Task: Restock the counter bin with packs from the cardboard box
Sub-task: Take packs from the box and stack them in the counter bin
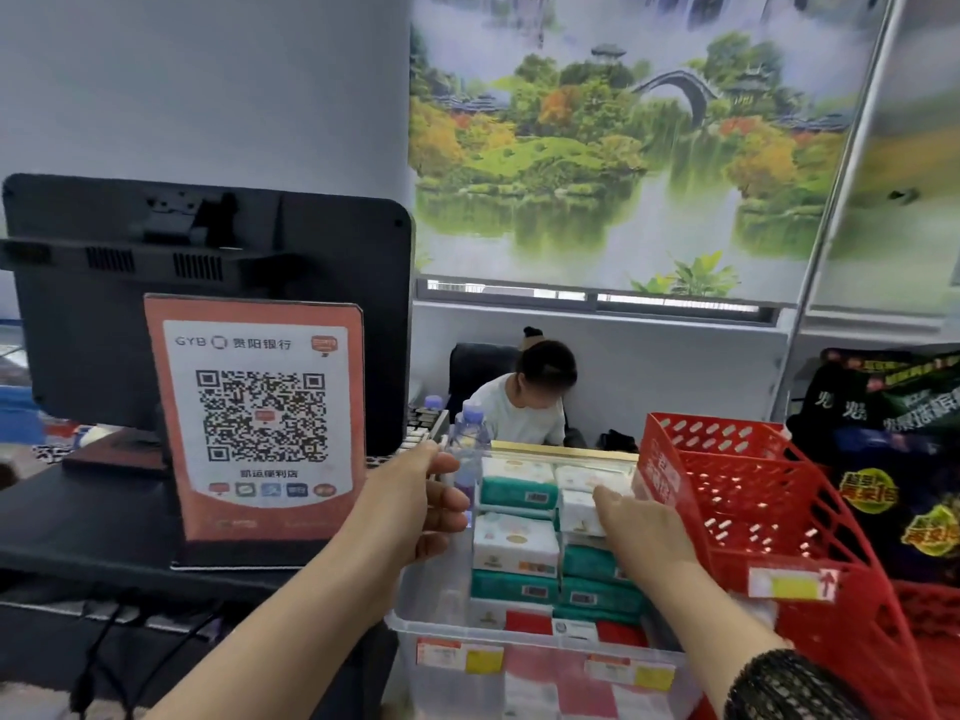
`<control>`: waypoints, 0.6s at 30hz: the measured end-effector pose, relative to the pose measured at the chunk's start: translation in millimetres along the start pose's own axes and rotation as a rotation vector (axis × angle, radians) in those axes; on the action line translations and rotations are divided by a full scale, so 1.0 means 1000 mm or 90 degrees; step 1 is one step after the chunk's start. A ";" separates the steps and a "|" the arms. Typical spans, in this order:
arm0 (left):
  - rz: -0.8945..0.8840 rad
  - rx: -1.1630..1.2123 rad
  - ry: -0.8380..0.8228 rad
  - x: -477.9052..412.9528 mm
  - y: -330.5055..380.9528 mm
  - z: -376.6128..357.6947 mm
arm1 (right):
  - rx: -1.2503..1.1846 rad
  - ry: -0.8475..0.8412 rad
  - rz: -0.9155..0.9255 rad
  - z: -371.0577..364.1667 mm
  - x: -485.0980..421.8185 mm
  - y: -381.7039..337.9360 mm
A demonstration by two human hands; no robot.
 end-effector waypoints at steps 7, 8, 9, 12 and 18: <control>0.012 0.007 -0.014 -0.015 -0.009 -0.011 | 0.025 -0.085 0.036 -0.001 0.004 0.004; 0.014 0.005 -0.016 -0.016 -0.011 -0.012 | 0.021 -0.104 0.034 0.000 0.005 0.004; 0.015 0.002 -0.018 -0.016 -0.012 -0.013 | 0.014 -0.123 0.029 0.001 0.005 0.003; 0.013 0.000 -0.025 -0.015 -0.013 -0.014 | 0.002 -0.163 0.006 0.003 0.005 0.001; 0.014 -0.006 -0.026 -0.011 -0.010 -0.007 | -0.003 -0.224 -0.051 0.010 0.003 -0.007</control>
Point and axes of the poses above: each hand's wrist, its own x-axis away from the middle knuckle, its own z-axis out of the back of the hand, y = z × x, the point moved 1 cm from there along -x, towards the middle knuckle, and after that the axes turned 4 degrees about -x, right-handed, at the moved point
